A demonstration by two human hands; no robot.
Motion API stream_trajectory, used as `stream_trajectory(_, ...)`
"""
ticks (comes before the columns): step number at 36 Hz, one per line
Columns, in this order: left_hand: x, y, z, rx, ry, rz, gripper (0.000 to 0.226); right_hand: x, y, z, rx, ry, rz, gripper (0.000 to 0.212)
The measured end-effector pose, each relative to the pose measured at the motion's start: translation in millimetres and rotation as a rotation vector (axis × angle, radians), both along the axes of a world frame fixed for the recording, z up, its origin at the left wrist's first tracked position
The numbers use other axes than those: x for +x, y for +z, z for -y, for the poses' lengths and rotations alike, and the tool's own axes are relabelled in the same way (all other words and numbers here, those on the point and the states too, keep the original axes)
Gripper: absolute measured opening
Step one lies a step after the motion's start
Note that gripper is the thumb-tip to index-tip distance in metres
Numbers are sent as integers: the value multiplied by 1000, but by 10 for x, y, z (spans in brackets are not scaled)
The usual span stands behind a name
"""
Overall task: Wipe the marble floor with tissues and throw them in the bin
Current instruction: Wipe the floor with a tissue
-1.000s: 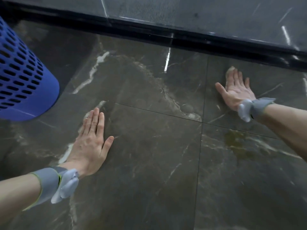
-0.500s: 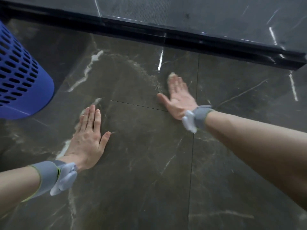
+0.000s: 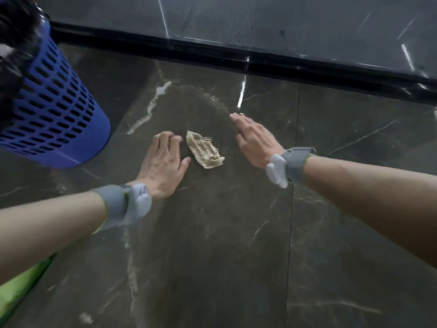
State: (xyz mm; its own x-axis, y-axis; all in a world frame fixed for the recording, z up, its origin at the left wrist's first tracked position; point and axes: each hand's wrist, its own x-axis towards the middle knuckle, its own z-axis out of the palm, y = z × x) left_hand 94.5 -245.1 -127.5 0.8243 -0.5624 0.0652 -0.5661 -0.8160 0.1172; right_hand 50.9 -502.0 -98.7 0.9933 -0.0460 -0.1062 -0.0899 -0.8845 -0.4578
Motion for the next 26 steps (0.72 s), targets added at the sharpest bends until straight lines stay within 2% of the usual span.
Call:
stream_trajectory(4,58,47,388,-18,79,-167,61,-127,51,198,2,-104,-41,57)
stream_trajectory(7,24,22,546,60,105,-235,68,-229,88,291,-11,-128,-80,56)
stream_trajectory(10,52,78,596,82,64,-183,52,-315,163,355,-29,-119,-125,55)
stream_trajectory(14,0,239,612,61,20,-248,21,-430,286,320,-73,-74,-132,48)
stream_trajectory(17,-45,310,603,57,26,-319,18,-423,357,250,-101,-28,-146,43)
stream_trajectory(22,-83,635,578,-160,135,-385,16,-370,554,65,-175,49,-188,42)
stream_trajectory(26,16,1176,394,-289,217,-247,15,-326,828,-183,-214,133,-177,33)
